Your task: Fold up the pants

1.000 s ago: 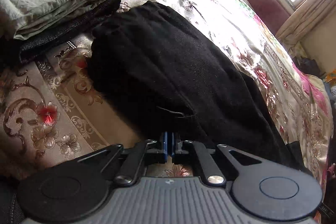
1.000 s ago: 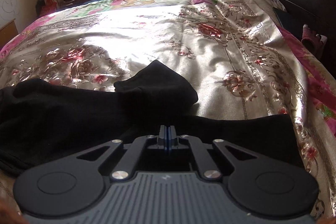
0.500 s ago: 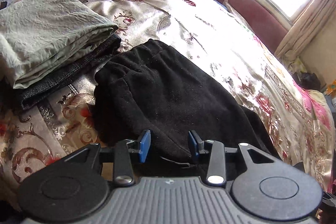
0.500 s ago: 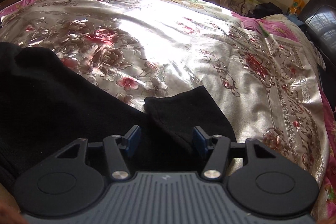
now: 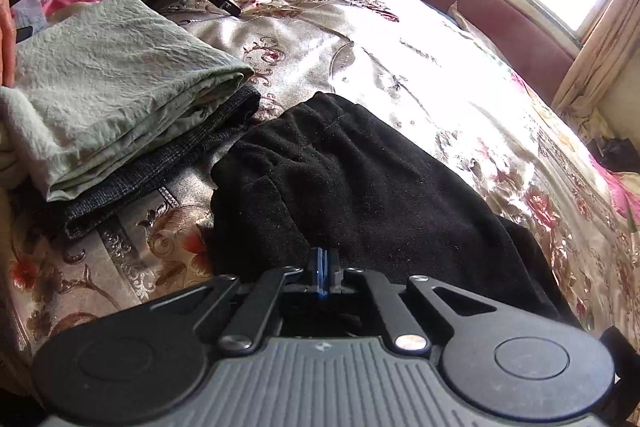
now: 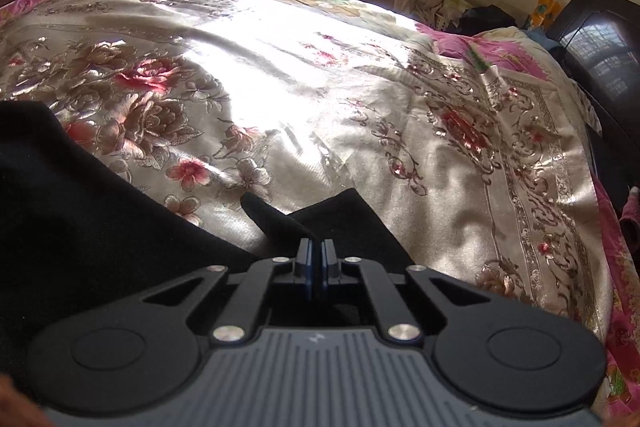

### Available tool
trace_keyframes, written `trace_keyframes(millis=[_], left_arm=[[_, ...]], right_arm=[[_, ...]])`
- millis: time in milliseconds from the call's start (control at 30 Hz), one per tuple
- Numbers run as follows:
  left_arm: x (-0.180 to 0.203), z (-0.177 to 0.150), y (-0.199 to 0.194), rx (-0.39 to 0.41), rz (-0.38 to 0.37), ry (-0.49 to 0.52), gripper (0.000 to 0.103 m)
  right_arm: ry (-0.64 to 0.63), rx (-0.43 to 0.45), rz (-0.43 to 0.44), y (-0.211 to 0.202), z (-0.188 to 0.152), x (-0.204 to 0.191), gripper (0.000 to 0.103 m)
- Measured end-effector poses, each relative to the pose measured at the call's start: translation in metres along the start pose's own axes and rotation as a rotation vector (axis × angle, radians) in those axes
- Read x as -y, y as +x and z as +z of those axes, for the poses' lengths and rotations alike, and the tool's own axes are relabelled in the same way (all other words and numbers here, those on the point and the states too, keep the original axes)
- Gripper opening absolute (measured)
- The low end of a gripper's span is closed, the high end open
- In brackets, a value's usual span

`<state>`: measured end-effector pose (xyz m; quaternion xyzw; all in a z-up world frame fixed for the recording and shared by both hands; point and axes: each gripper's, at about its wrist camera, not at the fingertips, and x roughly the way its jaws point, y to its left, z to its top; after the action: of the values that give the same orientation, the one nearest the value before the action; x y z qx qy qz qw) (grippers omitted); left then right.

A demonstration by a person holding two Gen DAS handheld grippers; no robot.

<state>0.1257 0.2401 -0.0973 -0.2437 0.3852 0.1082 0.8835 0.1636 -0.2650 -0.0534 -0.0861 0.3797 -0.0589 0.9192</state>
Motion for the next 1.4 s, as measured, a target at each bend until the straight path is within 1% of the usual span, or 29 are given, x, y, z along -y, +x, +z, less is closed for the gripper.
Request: trace_keyframes(millis=[133, 233, 300, 400, 433, 467, 500, 567, 600, 633, 667, 700, 733, 833, 900, 967, 1033, 1133, 1167, 1200, 1233, 1267, 1300, 1367, 1400], left_arm=[[0.011, 0.004, -0.011, -0.006, -0.015, 0.071, 0.016], [0.024, 0.0, -0.016, -0.036, -0.047, 0.134, 0.017], [0.037, -0.007, -0.019, -0.057, -0.076, 0.175, 0.017], [0.067, -0.025, -0.02, -0.106, -0.143, 0.263, 0.019], [0.08, -0.032, -0.02, -0.122, -0.166, 0.299, 0.021], [0.094, -0.04, -0.02, -0.139, -0.192, 0.339, 0.026], [0.111, -0.051, -0.02, -0.155, -0.22, 0.385, 0.029], [0.143, -0.072, -0.021, -0.18, -0.272, 0.471, 0.044], [0.165, -0.086, -0.022, -0.194, -0.306, 0.527, 0.046], [0.183, -0.099, -0.023, -0.202, -0.339, 0.578, 0.047], [0.201, -0.112, -0.023, -0.206, -0.375, 0.632, 0.049], [0.218, -0.124, -0.023, -0.207, -0.407, 0.688, 0.05], [0.24, -0.142, -0.023, -0.206, -0.444, 0.761, 0.052], [0.285, -0.182, -0.024, -0.211, -0.53, 0.92, 0.055], [0.309, -0.205, -0.024, -0.212, -0.566, 1.007, 0.056], [0.326, -0.223, -0.025, -0.192, -0.583, 1.081, 0.057], [0.337, -0.236, -0.026, -0.155, -0.58, 1.142, 0.057], [0.348, -0.251, -0.022, -0.089, -0.55, 1.215, 0.057], [0.352, -0.254, -0.019, -0.078, -0.542, 1.237, 0.057], [0.354, -0.256, -0.017, -0.065, -0.529, 1.253, 0.056], [0.356, -0.258, -0.015, -0.047, -0.513, 1.268, 0.048], [0.357, -0.258, -0.014, -0.038, -0.504, 1.272, 0.037], [0.359, -0.256, -0.012, -0.035, -0.49, 1.267, 0.031], [0.359, -0.249, -0.014, -0.01, -0.477, 1.231, 0.022], [0.358, -0.244, -0.018, 0.007, -0.48, 1.211, 0.021]], right_arm=[[0.143, 0.032, -0.049, -0.025, -0.006, 0.053, 0.003], [0.257, 0.031, -0.065, -0.039, -0.027, 0.089, 0.003], [0.35, 0.02, -0.061, -0.046, -0.05, 0.112, 0.003], [0.45, -0.017, -0.054, -0.048, -0.085, 0.134, 0.003], [0.481, -0.032, -0.045, -0.048, -0.098, 0.14, 0.003], [0.515, -0.048, -0.031, -0.047, -0.11, 0.145, 0.004], [0.545, -0.058, -0.01, -0.046, -0.121, 0.149, 0.007], [0.61, -0.029, 0.05, -0.049, -0.14, 0.157, 0.013], [0.643, -0.01, 0.081, -0.052, -0.148, 0.161, 0.021], [0.69, 0.011, 0.113, -0.055, -0.156, 0.166, 0.03], [0.726, 0.027, 0.128, -0.057, -0.162, 0.17, 0.05], [0.766, 0.047, 0.144, -0.059, -0.167, 0.176, 0.06], [0.796, 0.062, 0.161, -0.059, -0.17, 0.179, 0.06], [0.88, 0.077, 0.197, -0.056, -0.178, 0.19, 0.06], [0.913, 0.085, 0.22, -0.051, -0.182, 0.195, 0.06], [0.927, 0.089, 0.229, -0.046, -0.183, 0.196, 0.06], [0.932, 0.098, 0.228, -0.042, -0.182, 0.196, 0.058], [0.946, 0.103, 0.204, -0.034, -0.179, 0.199, 0.049], [0.945, 0.1, 0.191, -0.032, -0.176, 0.199, 0.041], [0.938, 0.098, 0.175, -0.029, -0.173, 0.2, 0.03], [0.927, 0.098, 0.169, -0.029, -0.169, 0.201, 0.024], [0.908, 0.105, 0.171, -0.03, -0.163, 0.202, 0.012], [0.89, 0.115, 0.172, -0.032, -0.158, 0.202, 0.008], [0.84, 0.148, 0.164, -0.042, -0.146, 0.202, 0.006], [0.82, 0.161, 0.163, -0.047, -0.141, 0.202, 0.005]])
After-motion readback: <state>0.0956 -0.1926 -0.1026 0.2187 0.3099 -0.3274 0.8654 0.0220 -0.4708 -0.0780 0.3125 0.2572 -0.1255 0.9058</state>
